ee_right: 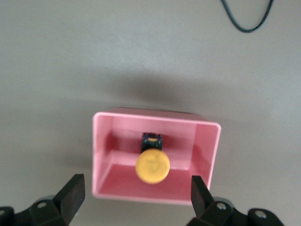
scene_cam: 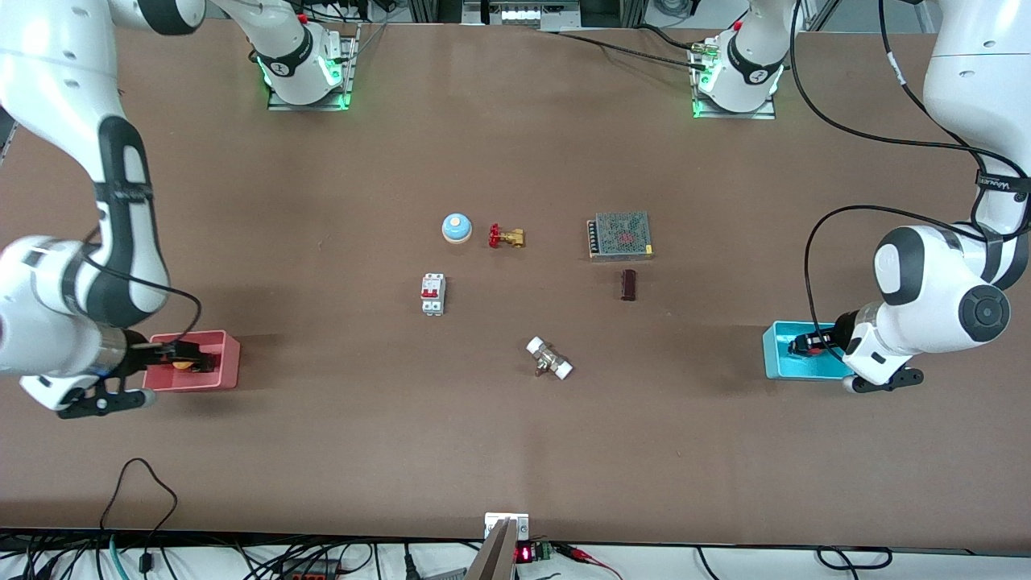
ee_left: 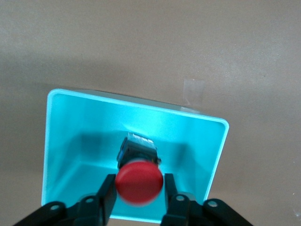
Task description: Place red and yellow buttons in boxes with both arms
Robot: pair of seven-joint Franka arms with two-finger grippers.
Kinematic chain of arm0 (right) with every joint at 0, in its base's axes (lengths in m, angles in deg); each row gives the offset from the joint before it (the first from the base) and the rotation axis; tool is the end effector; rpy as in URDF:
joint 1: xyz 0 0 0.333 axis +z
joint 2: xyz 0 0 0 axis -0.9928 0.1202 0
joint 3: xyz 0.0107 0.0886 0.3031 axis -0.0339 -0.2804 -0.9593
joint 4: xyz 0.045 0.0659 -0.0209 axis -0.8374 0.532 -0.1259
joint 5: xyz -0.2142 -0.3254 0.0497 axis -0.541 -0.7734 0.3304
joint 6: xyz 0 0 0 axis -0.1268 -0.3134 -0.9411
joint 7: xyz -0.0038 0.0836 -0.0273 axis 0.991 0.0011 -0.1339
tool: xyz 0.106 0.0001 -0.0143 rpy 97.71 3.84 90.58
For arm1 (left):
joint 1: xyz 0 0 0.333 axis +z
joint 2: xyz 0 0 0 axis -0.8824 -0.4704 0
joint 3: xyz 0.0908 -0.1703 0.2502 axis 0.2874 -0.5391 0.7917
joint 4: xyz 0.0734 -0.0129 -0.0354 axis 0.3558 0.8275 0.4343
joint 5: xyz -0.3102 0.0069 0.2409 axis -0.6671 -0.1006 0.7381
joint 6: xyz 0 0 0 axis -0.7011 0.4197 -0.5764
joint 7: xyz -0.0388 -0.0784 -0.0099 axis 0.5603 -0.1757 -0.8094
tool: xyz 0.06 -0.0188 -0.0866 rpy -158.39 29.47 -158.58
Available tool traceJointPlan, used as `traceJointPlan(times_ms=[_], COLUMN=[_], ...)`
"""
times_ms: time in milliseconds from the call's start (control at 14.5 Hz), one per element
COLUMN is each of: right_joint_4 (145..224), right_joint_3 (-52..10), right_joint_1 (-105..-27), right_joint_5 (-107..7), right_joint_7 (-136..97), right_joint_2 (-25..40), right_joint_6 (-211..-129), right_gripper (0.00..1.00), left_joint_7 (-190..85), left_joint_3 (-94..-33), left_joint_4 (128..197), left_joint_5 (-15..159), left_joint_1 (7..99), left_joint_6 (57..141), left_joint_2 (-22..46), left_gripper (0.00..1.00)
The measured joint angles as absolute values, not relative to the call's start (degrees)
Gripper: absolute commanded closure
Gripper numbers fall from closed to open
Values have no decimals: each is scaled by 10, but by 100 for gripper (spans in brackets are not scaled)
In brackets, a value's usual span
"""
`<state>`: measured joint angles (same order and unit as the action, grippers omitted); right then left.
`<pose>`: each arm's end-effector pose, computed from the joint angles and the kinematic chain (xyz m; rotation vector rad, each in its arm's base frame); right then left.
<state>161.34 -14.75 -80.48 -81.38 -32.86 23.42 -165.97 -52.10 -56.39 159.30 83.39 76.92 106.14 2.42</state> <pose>0.7231 -0.0765 0.3233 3.0976 0.2629 -0.1109 0.6650 0.0600 0.2421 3.0432 0.2765 -0.1825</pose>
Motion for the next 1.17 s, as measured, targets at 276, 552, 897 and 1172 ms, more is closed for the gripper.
traceJointPlan(times_ms=[276,552,897,1172], right_joint_4=[1611,1611,1611,1623], right_joint_3=[-153,-160,-158,-150], right_joint_1=[-786,-733,-706,-716], right_joint_5=[-811,-811,-811,-815], right_joint_7=[-307,-214,-174,-174], right_joint_2=[156,93,31,-23], right_joint_6=[-1595,-1531,-1465,-1395], right_gripper=[0,0,0,0], left_joint_7=[-520,-520,-520,-520], left_joint_3=[-568,-577,-578,-578], left_joint_4=[1567,1552,1552,1551], left_joint_5=[834,834,834,834], left_joint_1=[767,755,731,732], left_joint_6=[1065,1063,1009,945], left_joint_2=[26,58,137,214], left_gripper=[6,0,0,0])
